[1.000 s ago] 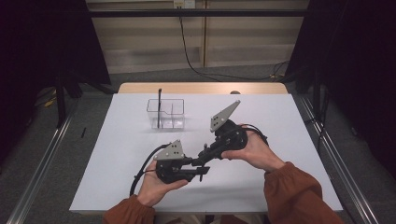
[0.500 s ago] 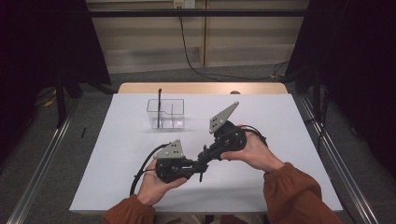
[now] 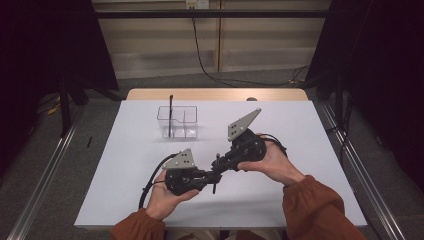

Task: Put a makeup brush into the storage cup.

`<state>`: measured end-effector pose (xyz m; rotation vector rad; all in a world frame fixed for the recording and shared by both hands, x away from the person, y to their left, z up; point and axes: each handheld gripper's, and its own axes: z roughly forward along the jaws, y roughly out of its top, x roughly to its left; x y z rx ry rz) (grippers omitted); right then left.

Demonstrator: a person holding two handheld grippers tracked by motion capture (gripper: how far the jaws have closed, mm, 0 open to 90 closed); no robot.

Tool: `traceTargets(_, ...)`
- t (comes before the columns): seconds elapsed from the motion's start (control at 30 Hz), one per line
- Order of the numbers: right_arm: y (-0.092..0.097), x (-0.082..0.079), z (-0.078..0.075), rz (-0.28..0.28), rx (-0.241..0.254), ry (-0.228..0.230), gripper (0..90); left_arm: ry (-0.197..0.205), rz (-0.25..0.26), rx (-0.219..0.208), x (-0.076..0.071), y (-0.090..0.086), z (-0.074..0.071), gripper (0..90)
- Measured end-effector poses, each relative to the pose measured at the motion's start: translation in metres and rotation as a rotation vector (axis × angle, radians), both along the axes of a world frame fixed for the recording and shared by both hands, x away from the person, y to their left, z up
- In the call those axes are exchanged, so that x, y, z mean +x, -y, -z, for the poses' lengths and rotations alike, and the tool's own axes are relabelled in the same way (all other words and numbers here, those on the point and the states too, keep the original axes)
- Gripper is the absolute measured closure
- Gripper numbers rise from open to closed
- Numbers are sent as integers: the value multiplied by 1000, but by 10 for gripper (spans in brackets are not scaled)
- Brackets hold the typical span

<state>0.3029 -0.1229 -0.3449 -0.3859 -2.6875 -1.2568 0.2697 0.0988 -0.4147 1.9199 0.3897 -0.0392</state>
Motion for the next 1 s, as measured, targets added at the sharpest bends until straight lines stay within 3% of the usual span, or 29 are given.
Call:
traceTargets(0.4,7,0,6,41,61,4,659,1,-20,5,2,-3,1,840)
traceTargets(0.73,18,-1,6,134,116,31,465,0,-38,3,3,-7,1,840)
traceTargets(1.0,26,-2,18,202,129,35,281,6,-54,-6,3,-13,0,840)
